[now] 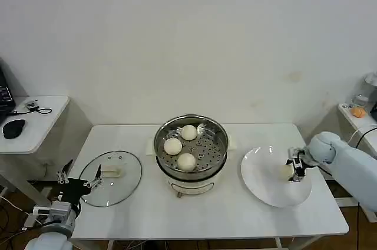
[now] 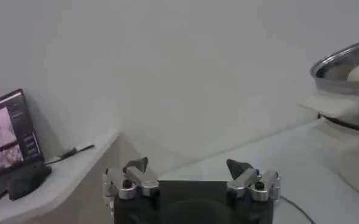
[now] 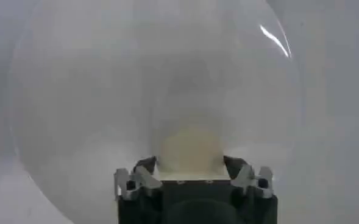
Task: Take steamed baozi put them in steamer then cover it.
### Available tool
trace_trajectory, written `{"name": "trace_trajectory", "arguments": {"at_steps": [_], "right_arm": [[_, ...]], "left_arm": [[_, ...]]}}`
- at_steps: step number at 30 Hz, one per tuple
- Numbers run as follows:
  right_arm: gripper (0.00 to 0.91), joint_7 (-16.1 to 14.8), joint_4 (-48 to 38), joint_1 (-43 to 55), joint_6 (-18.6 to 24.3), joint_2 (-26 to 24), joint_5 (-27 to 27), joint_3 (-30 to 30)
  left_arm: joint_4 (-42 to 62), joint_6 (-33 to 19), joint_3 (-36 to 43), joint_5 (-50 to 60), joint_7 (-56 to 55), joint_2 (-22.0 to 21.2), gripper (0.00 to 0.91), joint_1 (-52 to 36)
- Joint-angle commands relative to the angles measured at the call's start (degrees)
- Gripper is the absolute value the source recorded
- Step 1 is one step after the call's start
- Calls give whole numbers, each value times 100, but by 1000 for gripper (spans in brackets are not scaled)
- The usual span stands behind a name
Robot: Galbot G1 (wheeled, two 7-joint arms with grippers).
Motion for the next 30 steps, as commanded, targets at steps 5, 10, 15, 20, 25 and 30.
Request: {"name": "trace_trajectory", "arguments": {"at_steps": [5, 10, 15, 20, 25, 30], "right_arm": [[635, -195, 352, 587, -131, -133, 284, -414], [635, -275, 907, 2072, -368, -303, 912, -1278], [635, -214, 1234, 3749, -645, -38, 1814, -2422], [645, 114, 1543, 5088, -1095, 619, 2904, -3419], [645, 622, 1853, 5549, -1713, 1367, 4224, -3984], [645, 1199, 2019, 5252, -2300, 1848, 5058, -4135]], "left_arm": [[-44, 14, -21, -3, 1, 42, 907, 1], [-47, 27, -25, -7, -2, 50, 907, -25], [-37, 22, 5, 19, -7, 47, 907, -2], [-90, 41, 11, 18, -9, 56, 907, -6], [-138, 61, -12, 11, -7, 78, 907, -23], [-168, 79, -44, 8, -7, 69, 907, -27]]}}
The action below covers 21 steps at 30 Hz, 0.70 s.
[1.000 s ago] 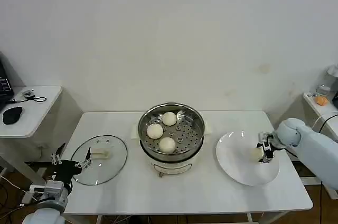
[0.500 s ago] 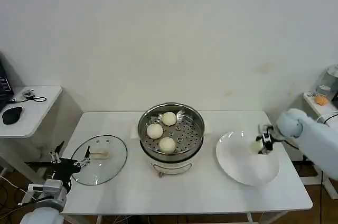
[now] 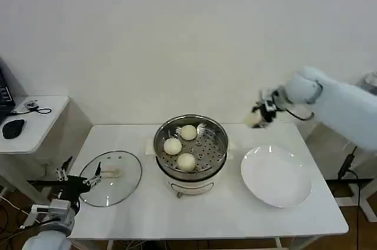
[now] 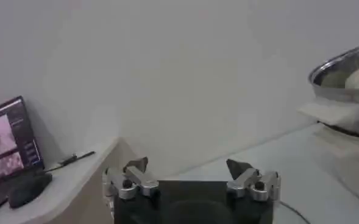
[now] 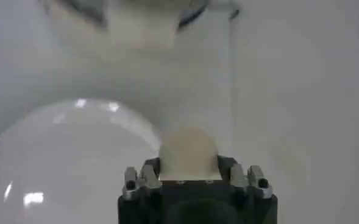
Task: Take steamed baozi put them in steamer then cover it.
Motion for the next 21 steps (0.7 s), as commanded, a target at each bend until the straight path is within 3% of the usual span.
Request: {"name": "trace_trajectory", "arguments": {"at_steps": [1, 8, 21], "right_arm": [[645, 1079, 539, 1095, -1260, 1286, 2514, -1308], [645, 1571, 296, 735, -1746, 1743, 3288, -1308], [645, 1547, -253, -129, -1745, 1871, 2583, -1253]], "left_arm": [[-48, 14, -40, -3, 3, 2, 907, 14], [-54, 2, -159, -39, 4, -2, 907, 23], [-66, -18, -213, -53, 6, -27, 907, 35]]}}
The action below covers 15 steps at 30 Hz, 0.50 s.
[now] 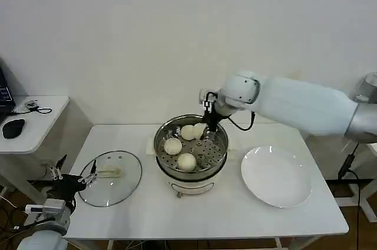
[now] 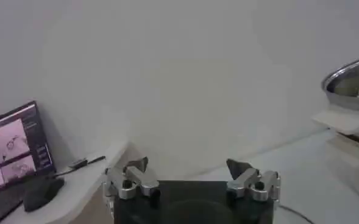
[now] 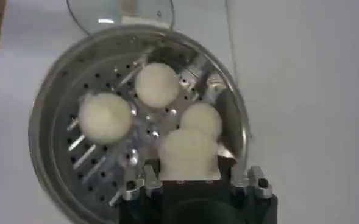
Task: Take steamed baozi put them in steamer then cover it.
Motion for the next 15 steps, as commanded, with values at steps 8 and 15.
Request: {"name": "trace_trajectory", "arguments": {"at_steps": [8, 15], "right_arm": [[645, 208, -356, -554, -310, 231, -204, -140], [645, 213, -411, -719, -308, 163, -377, -75]], "left_arm": [[70, -27, -32, -13, 5, 9, 907, -2], [97, -35, -17, -13, 4, 20, 907, -6]]}}
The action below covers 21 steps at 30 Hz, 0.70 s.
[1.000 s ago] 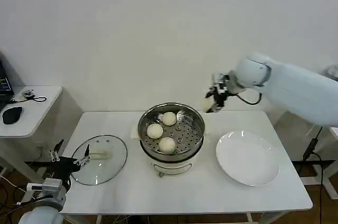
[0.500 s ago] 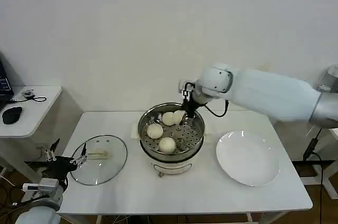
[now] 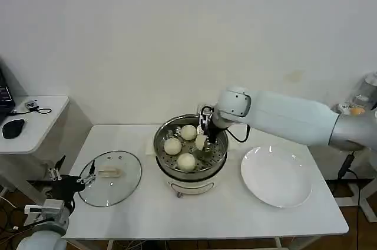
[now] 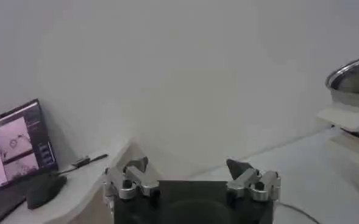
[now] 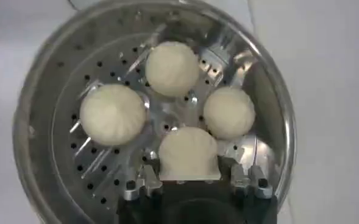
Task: Take steamed baozi put them in steamer then cover it.
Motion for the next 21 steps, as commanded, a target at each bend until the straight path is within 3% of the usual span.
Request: {"name": "trace_trajectory", "arguments": {"at_steps": [1, 3, 6, 15, 21], "right_arm": [[645, 65, -104, -255, -85, 35, -209, 18], [645, 65, -96, -264, -85, 36, -211, 28], [907, 74, -66, -256, -82, 32, -169, 57], [907, 131, 243, 78, -94, -231, -50, 195], [907, 445, 748, 252, -95, -724, -99, 485]], "left_arm": [[23, -3, 1, 0, -1, 12, 907, -2], [20, -2, 1, 0, -1, 10, 907, 1], [20, -2, 2, 3, -2, 6, 907, -1], [24, 1, 22, 14, -3, -21, 907, -2], [-7, 20, 31, -3, 1, -19, 907, -9]]}}
